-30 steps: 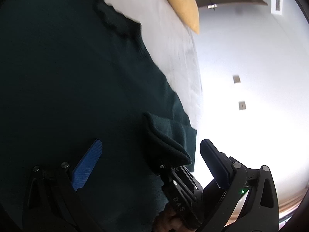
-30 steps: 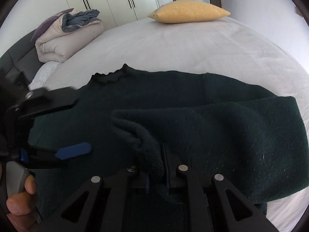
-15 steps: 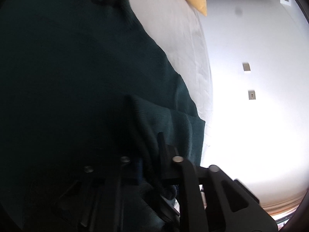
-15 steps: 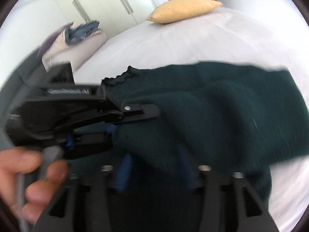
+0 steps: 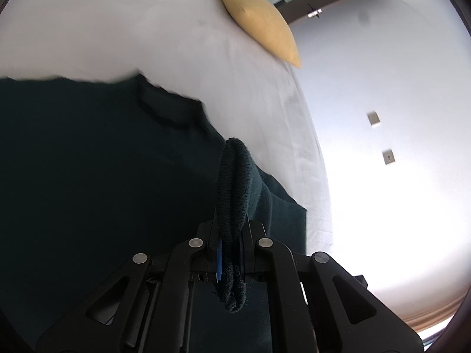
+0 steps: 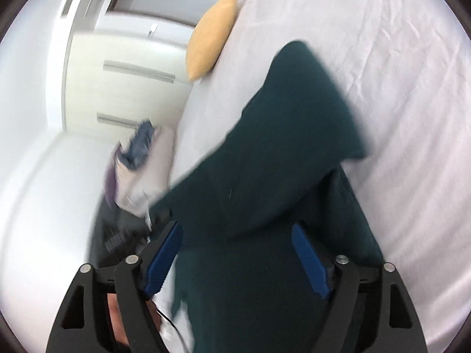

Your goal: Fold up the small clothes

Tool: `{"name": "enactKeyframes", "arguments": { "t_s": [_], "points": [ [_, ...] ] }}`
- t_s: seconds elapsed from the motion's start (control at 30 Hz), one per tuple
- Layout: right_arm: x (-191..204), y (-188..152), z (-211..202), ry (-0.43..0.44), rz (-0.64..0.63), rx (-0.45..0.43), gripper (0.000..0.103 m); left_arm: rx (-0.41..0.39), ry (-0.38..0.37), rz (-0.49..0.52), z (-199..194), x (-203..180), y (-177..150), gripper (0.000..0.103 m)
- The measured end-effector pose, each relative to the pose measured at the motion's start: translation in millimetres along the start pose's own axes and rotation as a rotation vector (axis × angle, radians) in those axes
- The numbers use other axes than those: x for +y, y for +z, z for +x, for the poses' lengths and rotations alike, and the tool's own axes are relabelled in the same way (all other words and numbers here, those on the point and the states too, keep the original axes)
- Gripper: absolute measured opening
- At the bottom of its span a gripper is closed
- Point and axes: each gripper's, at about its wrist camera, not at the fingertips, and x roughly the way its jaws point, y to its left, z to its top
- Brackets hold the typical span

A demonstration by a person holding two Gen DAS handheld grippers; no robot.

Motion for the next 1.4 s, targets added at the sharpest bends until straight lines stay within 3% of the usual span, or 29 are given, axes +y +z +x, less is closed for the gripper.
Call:
{"name": "enactKeyframes", "arguments": {
  "t_s": [0.23, 0.57, 0.87, 1.07, 1.27, 1.4],
  "points": [
    [-9, 25, 21, 0.094, 0.164, -0.051, 0.081, -0.051, 0.058, -0.091, -49, 78, 9, 0.006],
    [-3, 19, 31, 0.119, 0.221, -0.053, 0.087, -0.072, 0.086, -0.137, -50, 150, 9, 0.006],
    [-15, 19, 25, 0.129, 0.248, -0.060, 0.087, -0.078, 0.106, -0.131, -42, 140, 5, 0.006],
    [-17, 20, 31, 0.111, 0.186, -0.060, 0.086, -0.083, 0.128, -0.137, -40, 146, -5, 0.006],
    [-11, 20, 27, 0.083, 0.143, 0.014, 0.085, -0.090, 0.142, -0.122, -42, 147, -14, 0.006],
    [-9, 22, 10, 0.077, 0.173, 0.048, 0.090, -0.078, 0.163, -0.103, -44, 142, -21, 0.006]
  ]
}}
